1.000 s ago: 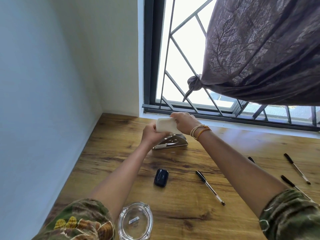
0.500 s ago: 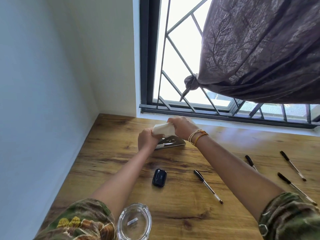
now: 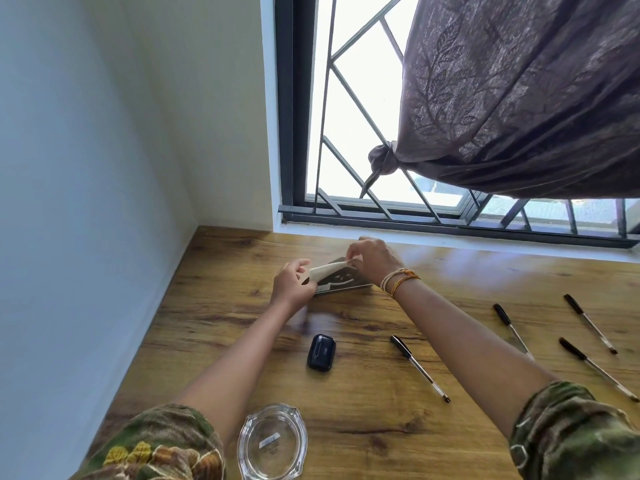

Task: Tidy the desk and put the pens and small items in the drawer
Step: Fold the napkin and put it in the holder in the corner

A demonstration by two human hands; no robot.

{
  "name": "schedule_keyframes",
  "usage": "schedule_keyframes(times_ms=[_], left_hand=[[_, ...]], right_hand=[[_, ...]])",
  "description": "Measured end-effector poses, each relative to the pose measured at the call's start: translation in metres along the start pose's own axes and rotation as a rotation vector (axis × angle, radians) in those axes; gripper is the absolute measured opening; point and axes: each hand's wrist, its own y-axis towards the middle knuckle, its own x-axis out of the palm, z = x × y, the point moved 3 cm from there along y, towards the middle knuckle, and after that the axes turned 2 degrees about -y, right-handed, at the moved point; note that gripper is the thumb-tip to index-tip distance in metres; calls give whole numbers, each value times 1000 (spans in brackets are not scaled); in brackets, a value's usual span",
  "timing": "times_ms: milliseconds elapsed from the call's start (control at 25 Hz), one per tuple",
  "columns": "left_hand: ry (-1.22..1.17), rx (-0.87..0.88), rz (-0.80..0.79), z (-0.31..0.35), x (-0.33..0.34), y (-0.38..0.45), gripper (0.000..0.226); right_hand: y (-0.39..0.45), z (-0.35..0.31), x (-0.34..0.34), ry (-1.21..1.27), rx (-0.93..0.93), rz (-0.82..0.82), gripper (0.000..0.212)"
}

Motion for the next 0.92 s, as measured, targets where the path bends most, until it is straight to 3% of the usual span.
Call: schedule_keyframes(times_ms=[120,240,440,640,800,920], left_hand=[[32,-40,-108,-6,6,-1,58],[82,-41,-119,-8,6,-1,65],[128,-49,-89,-11,8,3,44],[73,-41,-12,-10,10,0,30],[8,-4,49,-6,11,-7,27],[-45,27,0,10,20,-12,32]], right_hand=[[-3,13,4,150,63,-10,16],[-9,27,5,268,111,14,30],[-19,54,25,254,344,-136,60],[-31,56,53,403,485,-233,62],[-36,54,63,457,489,-146,56],[-50,69,59,515,504,-84,58]])
